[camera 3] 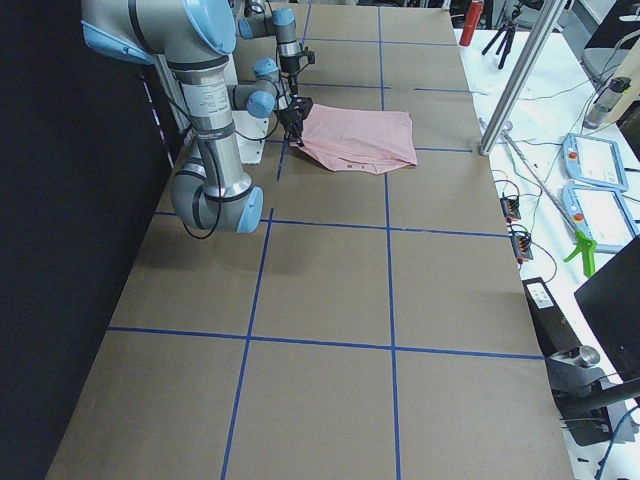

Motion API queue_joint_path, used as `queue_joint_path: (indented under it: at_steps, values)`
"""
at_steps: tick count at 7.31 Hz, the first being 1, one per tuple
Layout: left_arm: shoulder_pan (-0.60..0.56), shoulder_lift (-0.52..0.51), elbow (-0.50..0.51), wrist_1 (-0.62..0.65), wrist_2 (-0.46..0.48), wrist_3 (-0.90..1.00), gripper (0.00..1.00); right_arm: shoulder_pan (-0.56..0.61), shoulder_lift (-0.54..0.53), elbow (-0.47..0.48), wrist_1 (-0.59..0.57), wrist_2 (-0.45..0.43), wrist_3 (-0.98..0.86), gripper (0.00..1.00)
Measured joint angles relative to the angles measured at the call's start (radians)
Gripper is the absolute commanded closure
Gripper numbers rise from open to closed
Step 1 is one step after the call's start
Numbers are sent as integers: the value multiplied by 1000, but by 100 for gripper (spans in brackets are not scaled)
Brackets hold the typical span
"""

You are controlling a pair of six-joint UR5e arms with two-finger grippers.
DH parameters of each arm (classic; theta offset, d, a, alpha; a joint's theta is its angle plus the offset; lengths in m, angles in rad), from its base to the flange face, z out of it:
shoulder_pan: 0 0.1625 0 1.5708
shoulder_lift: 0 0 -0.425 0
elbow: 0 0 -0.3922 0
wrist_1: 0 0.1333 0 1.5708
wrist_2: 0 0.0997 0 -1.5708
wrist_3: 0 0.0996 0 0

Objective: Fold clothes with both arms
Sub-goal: 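Grasp the near edge with both grippers and lift it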

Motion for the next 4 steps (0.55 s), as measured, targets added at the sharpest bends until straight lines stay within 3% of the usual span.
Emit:
queue_joint_path:
  at_steps: [2, 3, 4]
  values:
    - [0, -34, -282, 318, -90, 0, 100, -13, 6, 247, -224, 33, 1, 100]
    - [-3, -91, -350, 452, -122, 1, 100, -19, 11, 313, -293, 46, 1, 100]
    - [-6, -143, -354, 528, -134, 3, 100, -21, 14, 327, -321, 52, -2, 100]
